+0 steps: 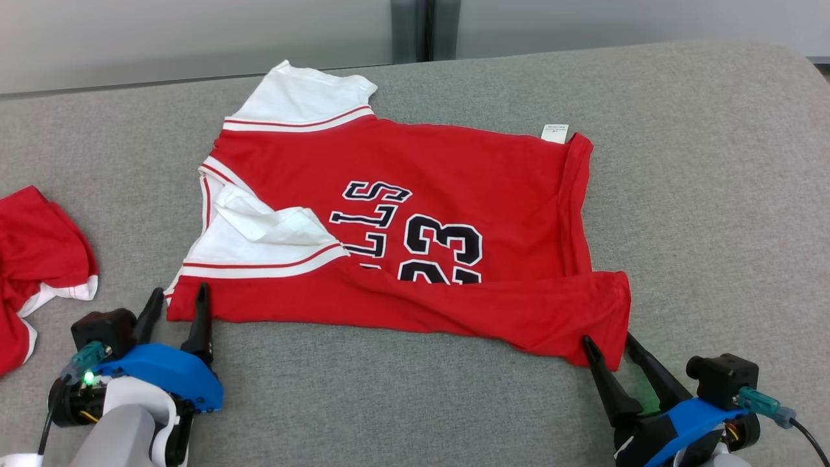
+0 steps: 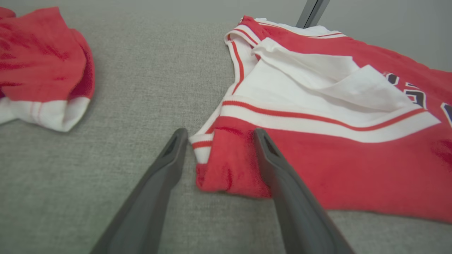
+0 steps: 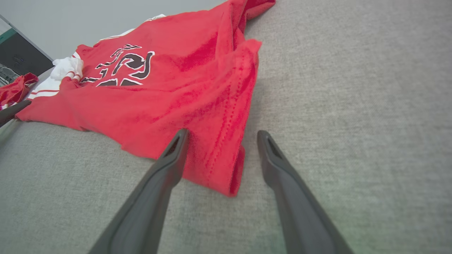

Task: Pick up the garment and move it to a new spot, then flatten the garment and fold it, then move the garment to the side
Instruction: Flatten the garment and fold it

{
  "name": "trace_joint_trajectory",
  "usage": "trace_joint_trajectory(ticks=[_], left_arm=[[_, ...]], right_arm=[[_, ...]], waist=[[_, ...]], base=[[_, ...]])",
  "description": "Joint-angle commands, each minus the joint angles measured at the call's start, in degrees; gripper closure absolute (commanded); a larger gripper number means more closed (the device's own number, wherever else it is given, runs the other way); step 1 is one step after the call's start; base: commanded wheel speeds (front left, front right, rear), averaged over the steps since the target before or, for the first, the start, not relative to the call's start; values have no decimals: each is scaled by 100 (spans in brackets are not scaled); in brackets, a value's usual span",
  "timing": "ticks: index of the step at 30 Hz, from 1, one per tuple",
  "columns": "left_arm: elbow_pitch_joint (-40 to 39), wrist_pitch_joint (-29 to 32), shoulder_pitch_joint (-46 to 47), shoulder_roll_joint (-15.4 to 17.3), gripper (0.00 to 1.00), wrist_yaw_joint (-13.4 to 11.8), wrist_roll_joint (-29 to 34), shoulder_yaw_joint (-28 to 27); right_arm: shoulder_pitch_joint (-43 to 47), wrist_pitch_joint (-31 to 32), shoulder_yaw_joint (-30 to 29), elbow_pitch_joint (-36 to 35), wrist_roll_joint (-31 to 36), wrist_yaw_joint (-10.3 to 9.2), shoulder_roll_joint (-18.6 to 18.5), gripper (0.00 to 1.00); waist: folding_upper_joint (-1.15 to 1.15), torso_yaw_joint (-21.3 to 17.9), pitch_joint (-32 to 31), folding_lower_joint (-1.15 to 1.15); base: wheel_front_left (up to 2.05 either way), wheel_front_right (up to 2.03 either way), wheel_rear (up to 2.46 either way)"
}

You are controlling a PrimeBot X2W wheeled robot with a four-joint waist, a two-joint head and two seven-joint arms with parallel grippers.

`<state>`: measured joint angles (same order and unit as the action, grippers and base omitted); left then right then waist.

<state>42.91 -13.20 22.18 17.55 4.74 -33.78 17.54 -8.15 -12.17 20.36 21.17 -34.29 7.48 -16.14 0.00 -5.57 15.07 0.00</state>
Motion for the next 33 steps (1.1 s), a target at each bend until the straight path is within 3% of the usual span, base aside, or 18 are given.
trace_joint_trajectory(ticks=[1,7,8,9,10,12,22,33], left_arm=[[47,-23,-74,-8,0,13,-19,15],[240,6,-140,-139,0,99,-65,151],[271,6,-136,-149,0,108,-82,169],[302,2,-132,-156,13,125,-91,184],[310,-5,-123,-163,66,132,-94,196],[305,-62,-123,-165,100,151,-97,196],[-89,-196,-608,-273,100,197,-129,97],[-1684,-204,-2190,-450,100,-231,-43,-143]], right_arm=[[-75,-28,-42,110,25,2,42,0],[-213,-94,-19,476,94,3,253,0],[-240,-120,24,475,85,3,282,53],[-264,-152,10,453,89,2,289,87],[-263,-179,-8,444,88,3,289,100],[-227,-226,-16,442,75,3,297,100],[226,-293,-247,357,-80,2,80,100],[1169,41,-575,-285,-109,2,-224,100]], waist=[[0,18,5,0],[0,62,-4,0],[0,73,-15,0],[0,82,-29,0],[0,88,-45,0],[0,93,-97,0],[0,206,-677,0],[0,514,-1134,0]], base=[[0,0,0],[0,0,0],[0,0,0],[0,0,0],[0,0,0],[0,0,0],[0,0,0],[0,0,0]])
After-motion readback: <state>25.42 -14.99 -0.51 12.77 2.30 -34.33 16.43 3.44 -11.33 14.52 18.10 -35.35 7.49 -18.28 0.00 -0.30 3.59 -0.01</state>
